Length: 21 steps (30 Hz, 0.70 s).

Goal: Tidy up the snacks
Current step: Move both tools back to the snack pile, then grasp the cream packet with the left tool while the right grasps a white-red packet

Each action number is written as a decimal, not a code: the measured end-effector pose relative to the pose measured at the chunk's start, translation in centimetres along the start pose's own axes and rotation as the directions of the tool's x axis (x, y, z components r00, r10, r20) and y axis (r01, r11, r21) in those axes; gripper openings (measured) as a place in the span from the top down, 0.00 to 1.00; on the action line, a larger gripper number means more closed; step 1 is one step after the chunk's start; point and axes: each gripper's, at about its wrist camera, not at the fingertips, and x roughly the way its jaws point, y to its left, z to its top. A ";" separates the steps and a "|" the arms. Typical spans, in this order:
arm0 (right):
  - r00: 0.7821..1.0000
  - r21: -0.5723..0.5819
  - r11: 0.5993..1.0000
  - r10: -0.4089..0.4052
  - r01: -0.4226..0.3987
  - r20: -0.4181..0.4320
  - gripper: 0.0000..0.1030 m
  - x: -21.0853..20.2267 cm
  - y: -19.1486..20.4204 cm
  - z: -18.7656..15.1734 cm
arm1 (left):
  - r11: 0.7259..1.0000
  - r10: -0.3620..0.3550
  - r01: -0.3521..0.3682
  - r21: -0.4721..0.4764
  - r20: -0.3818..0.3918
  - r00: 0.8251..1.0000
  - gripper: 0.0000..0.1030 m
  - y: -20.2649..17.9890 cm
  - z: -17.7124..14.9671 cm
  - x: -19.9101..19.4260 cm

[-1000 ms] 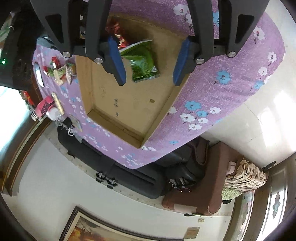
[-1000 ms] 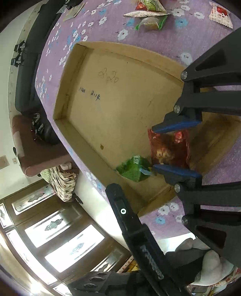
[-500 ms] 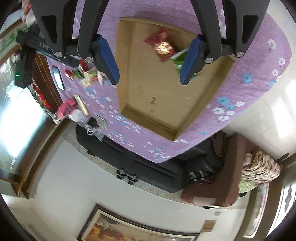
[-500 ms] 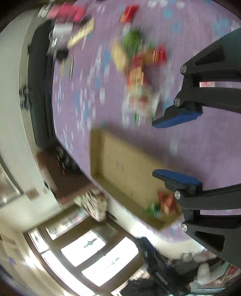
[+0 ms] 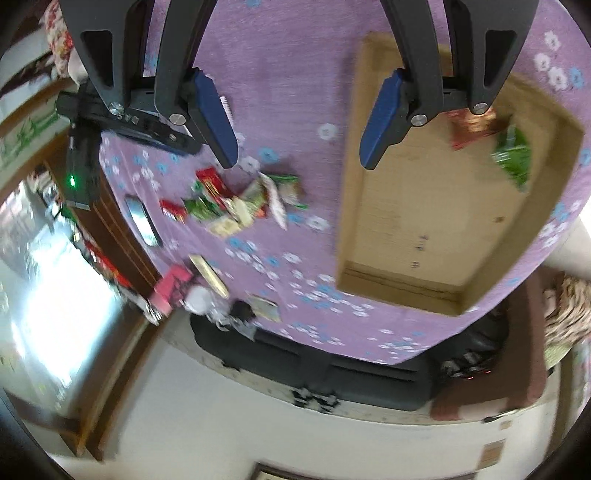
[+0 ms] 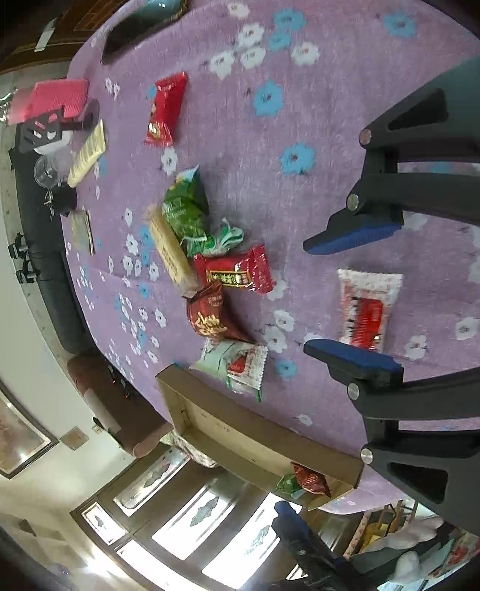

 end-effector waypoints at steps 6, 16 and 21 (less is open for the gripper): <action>0.997 0.037 0.997 0.072 -0.073 0.017 0.55 0.0 -1.0 -0.2 | 0.981 -0.018 0.023 0.191 -0.032 0.999 0.30 -4.6 0.8 4.3; 0.995 0.103 0.990 0.091 -0.094 0.034 0.55 -0.4 -2.6 0.1 | 0.943 0.011 0.022 0.332 -0.097 0.995 0.42 -7.0 4.3 13.0; 0.995 0.108 0.990 0.092 -0.095 0.036 0.55 -0.4 -2.7 0.2 | 0.945 0.004 0.046 0.325 -0.153 0.988 0.78 -6.7 3.8 14.6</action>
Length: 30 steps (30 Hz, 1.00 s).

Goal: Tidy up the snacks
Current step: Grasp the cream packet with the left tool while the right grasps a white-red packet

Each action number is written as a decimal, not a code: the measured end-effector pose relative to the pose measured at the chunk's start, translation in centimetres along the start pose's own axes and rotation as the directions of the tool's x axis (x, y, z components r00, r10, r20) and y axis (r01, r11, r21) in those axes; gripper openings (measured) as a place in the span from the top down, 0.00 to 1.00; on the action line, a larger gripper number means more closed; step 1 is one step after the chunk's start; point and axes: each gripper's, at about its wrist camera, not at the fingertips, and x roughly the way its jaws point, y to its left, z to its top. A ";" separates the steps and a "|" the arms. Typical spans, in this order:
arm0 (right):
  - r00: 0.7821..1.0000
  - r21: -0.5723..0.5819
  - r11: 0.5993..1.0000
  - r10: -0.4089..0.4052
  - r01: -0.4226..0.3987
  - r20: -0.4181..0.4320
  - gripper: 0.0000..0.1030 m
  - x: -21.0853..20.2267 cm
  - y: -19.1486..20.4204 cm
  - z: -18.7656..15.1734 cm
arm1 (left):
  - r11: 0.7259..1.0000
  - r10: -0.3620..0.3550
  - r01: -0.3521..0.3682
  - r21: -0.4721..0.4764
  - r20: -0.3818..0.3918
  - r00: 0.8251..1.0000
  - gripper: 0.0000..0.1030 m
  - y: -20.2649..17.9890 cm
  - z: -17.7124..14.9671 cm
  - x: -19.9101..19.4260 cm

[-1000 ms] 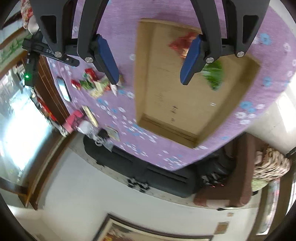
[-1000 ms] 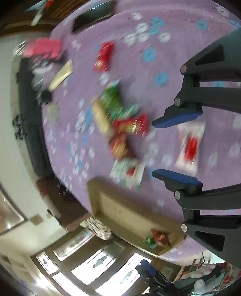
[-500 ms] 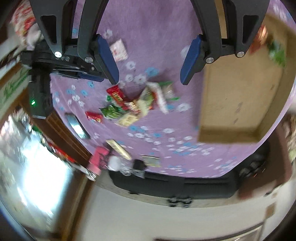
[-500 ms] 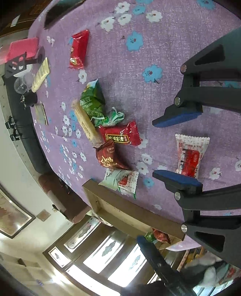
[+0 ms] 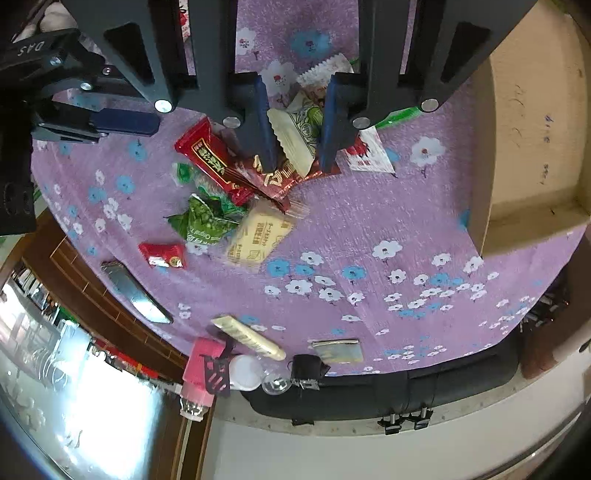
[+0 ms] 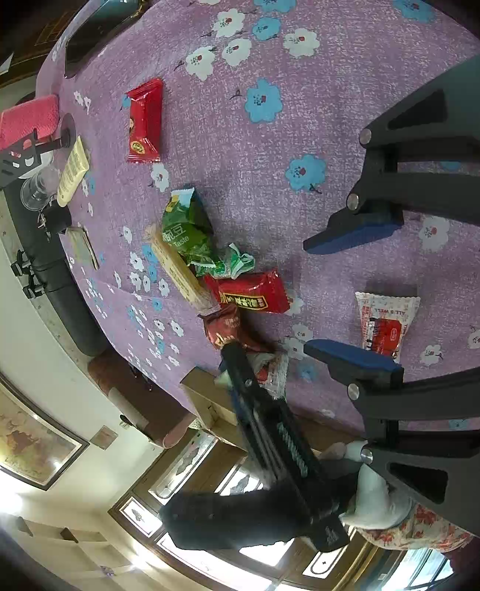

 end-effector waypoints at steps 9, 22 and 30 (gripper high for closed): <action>0.998 -0.108 0.993 0.040 -0.045 -0.052 0.49 0.8 1.9 -0.6 | 0.998 -0.031 0.033 -0.049 0.034 0.999 0.82 0.2 -1.7 -3.1; 0.981 -0.476 0.879 -0.100 0.010 -0.164 0.43 1.7 8.7 -5.2 | 0.974 -0.102 0.128 -0.188 0.142 0.985 0.82 3.1 -6.4 -10.4; 0.955 -0.664 0.734 -0.279 0.141 -0.106 0.43 3.0 11.7 -7.1 | 0.959 -0.127 0.170 -0.225 0.193 0.973 0.82 4.1 -7.7 -12.5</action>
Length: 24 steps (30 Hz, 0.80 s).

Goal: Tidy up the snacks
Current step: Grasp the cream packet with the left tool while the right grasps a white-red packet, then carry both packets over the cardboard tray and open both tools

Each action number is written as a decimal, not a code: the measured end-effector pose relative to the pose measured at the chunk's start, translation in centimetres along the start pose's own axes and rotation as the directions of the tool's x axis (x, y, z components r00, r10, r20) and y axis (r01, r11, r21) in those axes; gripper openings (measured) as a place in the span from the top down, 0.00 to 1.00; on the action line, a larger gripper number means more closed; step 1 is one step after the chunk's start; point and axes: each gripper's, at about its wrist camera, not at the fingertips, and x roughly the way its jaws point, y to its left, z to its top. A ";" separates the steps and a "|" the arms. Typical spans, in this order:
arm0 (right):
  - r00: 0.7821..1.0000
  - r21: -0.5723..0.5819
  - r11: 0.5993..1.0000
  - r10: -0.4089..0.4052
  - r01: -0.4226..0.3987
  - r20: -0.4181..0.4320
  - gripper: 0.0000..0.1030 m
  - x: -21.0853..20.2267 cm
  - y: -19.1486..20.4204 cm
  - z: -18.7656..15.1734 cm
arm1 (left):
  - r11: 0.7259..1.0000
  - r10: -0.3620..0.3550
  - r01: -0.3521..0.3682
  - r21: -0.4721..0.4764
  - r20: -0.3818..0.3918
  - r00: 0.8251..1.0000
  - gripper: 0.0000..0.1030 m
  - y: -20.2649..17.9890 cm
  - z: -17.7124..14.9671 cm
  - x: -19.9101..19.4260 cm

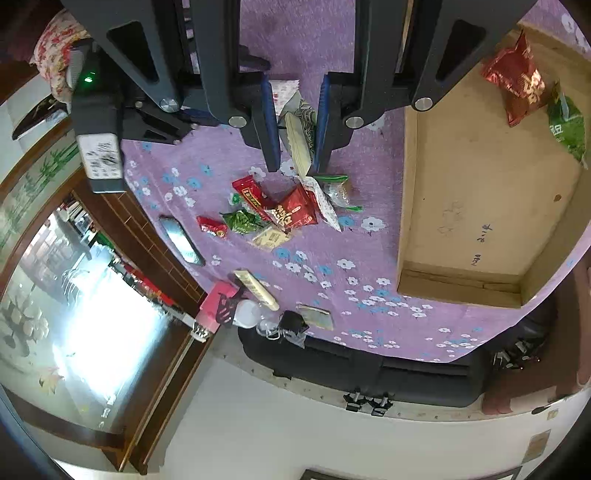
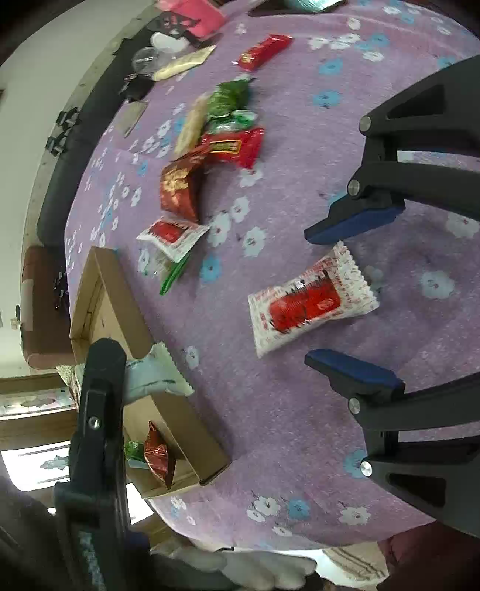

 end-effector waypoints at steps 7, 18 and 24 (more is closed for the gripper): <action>0.999 0.041 0.999 0.037 -0.036 -0.014 0.68 0.5 0.1 0.9 | 0.999 0.007 -0.005 -0.043 0.046 0.999 0.82 1.6 -0.1 -2.1; 0.994 0.166 0.980 0.099 -0.106 0.048 0.76 -1.8 -1.0 2.9 | 0.985 0.100 -0.080 -0.151 0.130 0.987 0.82 7.3 0.4 -6.9; 0.981 0.174 0.968 0.167 -0.183 0.101 0.76 -2.4 0.5 7.1 | 0.972 0.175 -0.154 -0.176 0.111 0.978 0.82 11.0 2.6 -7.7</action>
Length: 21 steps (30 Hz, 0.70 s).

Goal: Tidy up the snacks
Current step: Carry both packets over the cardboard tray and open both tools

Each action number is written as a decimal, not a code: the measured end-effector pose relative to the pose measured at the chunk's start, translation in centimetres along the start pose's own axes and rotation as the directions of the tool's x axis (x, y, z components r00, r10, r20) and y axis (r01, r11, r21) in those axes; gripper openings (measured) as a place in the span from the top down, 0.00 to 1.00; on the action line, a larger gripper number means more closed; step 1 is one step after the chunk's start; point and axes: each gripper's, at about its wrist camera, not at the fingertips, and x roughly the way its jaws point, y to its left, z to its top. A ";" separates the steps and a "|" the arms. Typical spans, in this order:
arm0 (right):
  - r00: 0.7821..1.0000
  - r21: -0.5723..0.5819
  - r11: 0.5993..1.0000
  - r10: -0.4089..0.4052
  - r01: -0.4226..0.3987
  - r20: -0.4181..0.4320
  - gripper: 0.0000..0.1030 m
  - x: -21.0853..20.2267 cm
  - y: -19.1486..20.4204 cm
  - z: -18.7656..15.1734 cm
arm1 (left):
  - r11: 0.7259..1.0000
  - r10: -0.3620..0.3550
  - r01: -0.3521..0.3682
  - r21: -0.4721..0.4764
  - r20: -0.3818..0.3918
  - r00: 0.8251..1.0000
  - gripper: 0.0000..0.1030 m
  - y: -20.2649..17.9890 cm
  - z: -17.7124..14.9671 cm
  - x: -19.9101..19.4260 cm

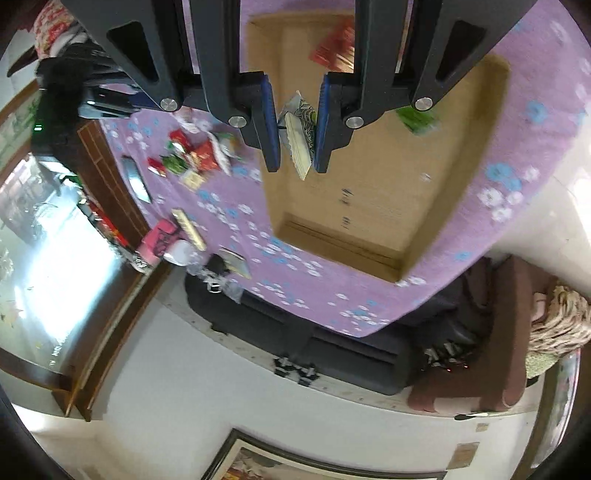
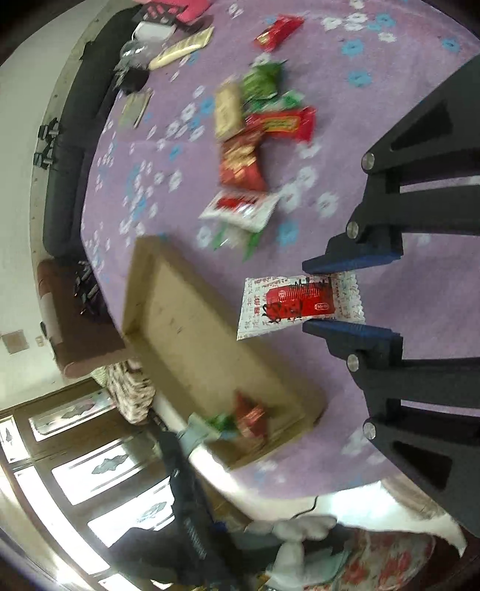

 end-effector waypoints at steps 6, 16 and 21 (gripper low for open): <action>0.998 -0.002 0.998 0.070 -0.070 -0.011 0.76 3.0 3.5 3.9 | 0.998 0.057 -0.058 -0.030 -0.041 0.998 0.82 3.1 2.2 2.1; 0.995 -0.005 0.998 0.062 -0.062 -0.081 0.76 10.0 7.8 6.6 | 0.986 0.096 -0.107 -0.126 -0.091 0.991 0.80 7.5 2.4 3.8; 0.996 0.028 0.997 0.071 -0.070 -0.052 0.74 10.5 7.8 6.8 | 0.974 0.086 -0.100 -0.204 -0.075 0.993 0.51 9.0 2.0 3.0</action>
